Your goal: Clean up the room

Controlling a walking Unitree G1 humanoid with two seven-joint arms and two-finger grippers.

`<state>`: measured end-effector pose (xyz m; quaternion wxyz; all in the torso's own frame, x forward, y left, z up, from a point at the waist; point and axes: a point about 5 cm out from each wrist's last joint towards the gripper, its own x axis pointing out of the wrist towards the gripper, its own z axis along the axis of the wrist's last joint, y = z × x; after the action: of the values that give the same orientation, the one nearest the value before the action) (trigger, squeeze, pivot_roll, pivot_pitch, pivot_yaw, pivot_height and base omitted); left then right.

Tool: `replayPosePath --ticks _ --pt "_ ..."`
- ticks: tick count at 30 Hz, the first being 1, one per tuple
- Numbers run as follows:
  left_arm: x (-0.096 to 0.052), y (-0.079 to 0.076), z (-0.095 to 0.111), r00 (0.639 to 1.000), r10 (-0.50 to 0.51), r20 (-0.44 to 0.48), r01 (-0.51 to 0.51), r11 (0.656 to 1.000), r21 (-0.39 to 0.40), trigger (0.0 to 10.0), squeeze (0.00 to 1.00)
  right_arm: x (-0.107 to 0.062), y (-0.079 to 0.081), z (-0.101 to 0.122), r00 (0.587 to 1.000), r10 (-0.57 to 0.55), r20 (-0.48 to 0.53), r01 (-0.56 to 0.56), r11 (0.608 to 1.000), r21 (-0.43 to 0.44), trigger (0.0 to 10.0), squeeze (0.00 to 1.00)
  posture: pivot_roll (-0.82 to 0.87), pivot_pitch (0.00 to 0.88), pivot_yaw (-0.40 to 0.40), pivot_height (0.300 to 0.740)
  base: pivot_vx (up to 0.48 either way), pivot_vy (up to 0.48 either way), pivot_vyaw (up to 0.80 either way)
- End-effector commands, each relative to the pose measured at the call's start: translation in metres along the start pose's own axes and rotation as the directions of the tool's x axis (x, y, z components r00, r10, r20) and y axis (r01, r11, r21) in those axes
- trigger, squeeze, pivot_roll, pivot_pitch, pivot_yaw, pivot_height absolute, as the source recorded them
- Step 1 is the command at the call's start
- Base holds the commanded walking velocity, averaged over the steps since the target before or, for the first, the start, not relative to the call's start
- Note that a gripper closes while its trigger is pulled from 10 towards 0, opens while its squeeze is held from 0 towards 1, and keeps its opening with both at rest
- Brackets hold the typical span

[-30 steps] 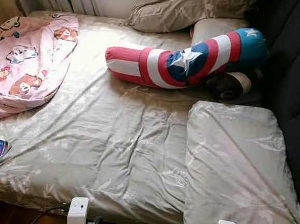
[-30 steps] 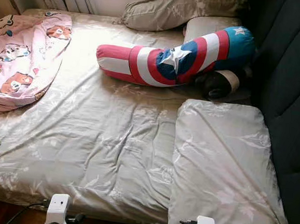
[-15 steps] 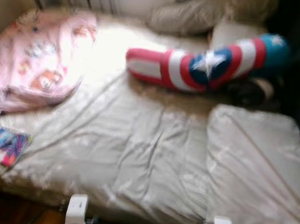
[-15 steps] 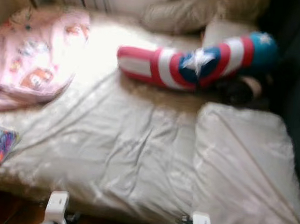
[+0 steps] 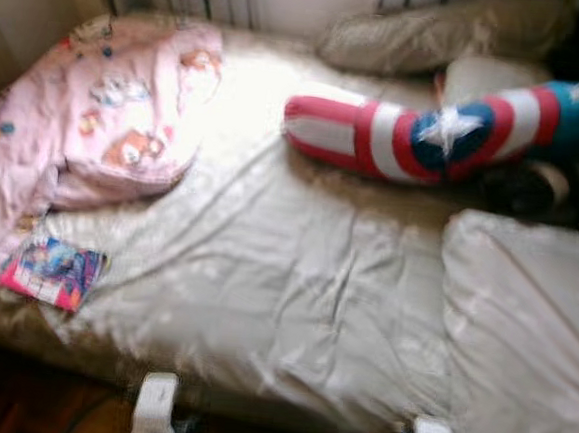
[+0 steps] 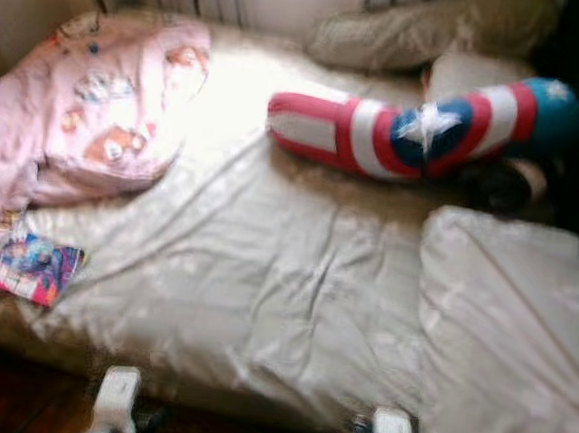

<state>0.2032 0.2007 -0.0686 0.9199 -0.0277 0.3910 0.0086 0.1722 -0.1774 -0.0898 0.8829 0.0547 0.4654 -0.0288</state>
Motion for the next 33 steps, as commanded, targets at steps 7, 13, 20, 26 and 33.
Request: replayPosePath --ticks 7,13,20,26,33 --pt "-0.0028 -0.0022 -0.0135 0.999 -0.006 -0.049 0.006 1.0 0.001 10.0 0.0 -0.0029 -0.0199 -0.0033 0.998 -0.052 -0.025 0.052 0.999 0.013 10.0 0.0 -0.05 0.177 -0.01 0.74 0.0 0.472 0.0" --pt "-0.0014 -0.0039 -0.0092 0.999 -0.022 -0.04 0.022 1.0 0.015 10.0 0.0 -0.0022 -0.0166 -0.0013 0.998 -0.056 -0.006 0.056 0.997 0.06 10.0 0.0 -0.06 0.171 0.0 0.74 0.0 0.472 0.0" --pt "-0.0033 -0.0008 -0.0146 0.998 -0.009 -0.057 0.009 1.0 0.013 10.0 0.0 -0.0029 -0.0164 -0.006 0.998 -0.061 -0.021 0.062 0.995 0.075 10.0 0.0 -0.05 0.18 0.002 0.74 0.0 0.47 0.0" --pt "-0.003 -0.0011 -0.0143 0.998 -0.012 -0.063 0.013 1.0 0.02 10.0 0.0 -0.0024 -0.0158 -0.0041 0.997 -0.07 -0.015 0.071 0.994 0.086 10.0 0.0 -0.05 0.177 0.007 0.74 0.0 0.469 0.0" --pt "-0.0022 -0.0018 -0.0121 0.998 -0.015 -0.059 0.017 1.0 0.023 10.0 0.0 -0.0023 -0.0149 -0.0029 0.997 -0.074 0.001 0.073 0.99 0.119 10.0 0.0 -0.06 0.182 0.005 0.74 0.0 0.468 0.0"
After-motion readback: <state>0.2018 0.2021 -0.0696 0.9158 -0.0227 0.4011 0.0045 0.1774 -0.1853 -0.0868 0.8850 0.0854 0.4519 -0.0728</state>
